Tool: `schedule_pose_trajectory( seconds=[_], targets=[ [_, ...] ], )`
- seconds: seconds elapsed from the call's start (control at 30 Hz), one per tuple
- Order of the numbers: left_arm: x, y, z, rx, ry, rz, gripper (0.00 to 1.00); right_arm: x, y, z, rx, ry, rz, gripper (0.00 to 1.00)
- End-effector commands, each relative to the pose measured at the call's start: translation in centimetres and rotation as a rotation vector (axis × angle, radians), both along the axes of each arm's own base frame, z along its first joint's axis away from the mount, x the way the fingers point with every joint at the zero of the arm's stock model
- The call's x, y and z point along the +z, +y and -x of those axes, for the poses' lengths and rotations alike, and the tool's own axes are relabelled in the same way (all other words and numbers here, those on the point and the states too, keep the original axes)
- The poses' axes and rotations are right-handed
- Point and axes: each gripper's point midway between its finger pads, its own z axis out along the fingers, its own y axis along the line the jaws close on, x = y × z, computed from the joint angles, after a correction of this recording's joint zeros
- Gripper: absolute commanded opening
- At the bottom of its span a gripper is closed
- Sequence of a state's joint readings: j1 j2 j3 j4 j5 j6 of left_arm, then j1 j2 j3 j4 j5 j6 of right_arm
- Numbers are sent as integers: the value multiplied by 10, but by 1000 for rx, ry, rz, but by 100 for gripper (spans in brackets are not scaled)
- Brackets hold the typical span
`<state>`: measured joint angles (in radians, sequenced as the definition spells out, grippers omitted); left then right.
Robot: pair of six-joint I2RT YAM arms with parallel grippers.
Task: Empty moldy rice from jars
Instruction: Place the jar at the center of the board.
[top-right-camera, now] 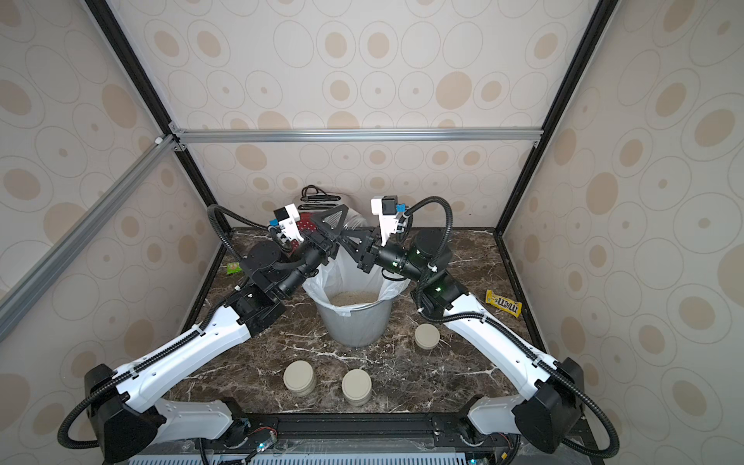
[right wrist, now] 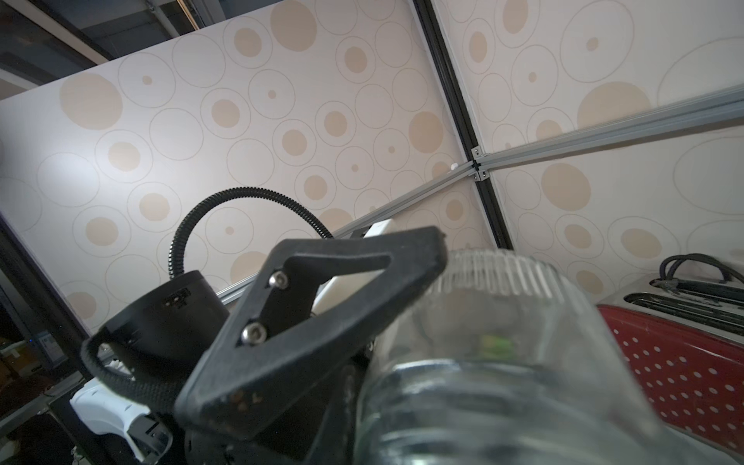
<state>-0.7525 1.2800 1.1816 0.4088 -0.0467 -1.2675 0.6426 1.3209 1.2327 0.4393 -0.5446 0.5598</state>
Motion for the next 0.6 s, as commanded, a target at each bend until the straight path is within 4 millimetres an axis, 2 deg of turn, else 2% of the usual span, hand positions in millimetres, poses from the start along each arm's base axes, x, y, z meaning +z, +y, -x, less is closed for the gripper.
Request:
schedule_pose_trajectory(
  seconds=[0.0,0.23,0.57],
  targets=[
    [33,20,13,44,-78,44,99,4,-5,-13,-63,18,-10,0],
    [26,36,12,111,-48,30,99,-1,-6,-15,-81,28,6,0],
    [13,87,27,307,-38,-195,99,1,-14,-16,-128,27,60,0]
  ],
)
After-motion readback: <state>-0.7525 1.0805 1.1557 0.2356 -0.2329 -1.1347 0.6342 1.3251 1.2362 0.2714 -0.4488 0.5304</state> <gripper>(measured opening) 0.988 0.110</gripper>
